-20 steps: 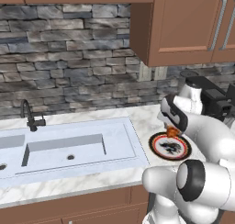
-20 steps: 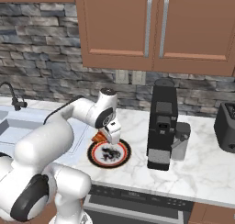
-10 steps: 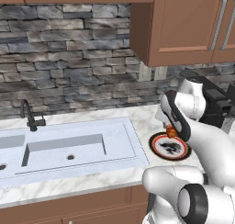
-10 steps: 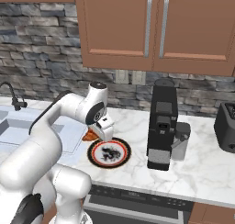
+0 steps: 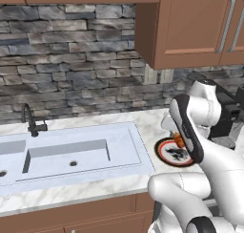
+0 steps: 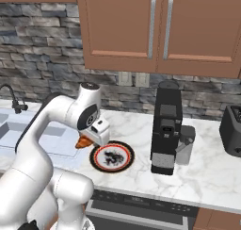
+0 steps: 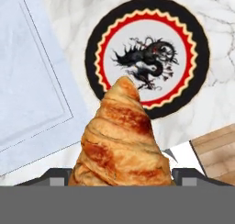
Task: Pick the croissant and place it on the pan. Then turn on the stove to warm the croissant.
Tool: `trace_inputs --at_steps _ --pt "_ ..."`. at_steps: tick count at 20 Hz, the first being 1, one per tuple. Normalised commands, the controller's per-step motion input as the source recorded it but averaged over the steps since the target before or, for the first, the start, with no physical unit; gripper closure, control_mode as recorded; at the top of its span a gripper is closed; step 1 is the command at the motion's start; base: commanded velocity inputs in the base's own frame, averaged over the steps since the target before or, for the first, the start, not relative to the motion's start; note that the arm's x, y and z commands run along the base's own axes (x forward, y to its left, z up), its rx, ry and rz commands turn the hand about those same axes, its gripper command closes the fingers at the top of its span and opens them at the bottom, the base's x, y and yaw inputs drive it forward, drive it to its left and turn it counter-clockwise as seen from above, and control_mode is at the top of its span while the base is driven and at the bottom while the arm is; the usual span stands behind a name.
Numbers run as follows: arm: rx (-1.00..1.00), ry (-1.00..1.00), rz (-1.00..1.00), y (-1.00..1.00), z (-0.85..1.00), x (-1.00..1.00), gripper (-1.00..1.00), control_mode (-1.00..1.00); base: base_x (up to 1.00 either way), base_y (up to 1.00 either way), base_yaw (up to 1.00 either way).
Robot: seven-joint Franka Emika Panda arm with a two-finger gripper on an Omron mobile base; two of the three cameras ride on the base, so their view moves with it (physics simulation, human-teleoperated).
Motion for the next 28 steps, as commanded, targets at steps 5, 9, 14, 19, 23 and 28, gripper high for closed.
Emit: trace_inputs --at_steps 5,9,14,19,23,28 --pt "0.0 -0.15 0.17 0.06 0.23 -0.48 1.0 -1.0 0.0 0.0 0.0" --pt "0.0 -0.22 0.14 0.0 0.3 -0.43 1.0 -1.0 0.0 0.0 0.0" --pt "0.0 -0.19 0.11 0.0 0.24 -0.33 1.0 -1.0 0.0 0.0 0.0" --pt "0.0 -0.06 0.07 0.0 0.14 -0.05 1.0 -1.0 0.0 0.0 0.0" --pt "0.0 0.0 0.03 0.0 0.01 0.0 1.0 -1.0 0.0 0.0 0.0" --pt "0.0 -0.04 0.0 0.0 0.0 0.0 1.0 -1.0 0.0 0.0 0.0"
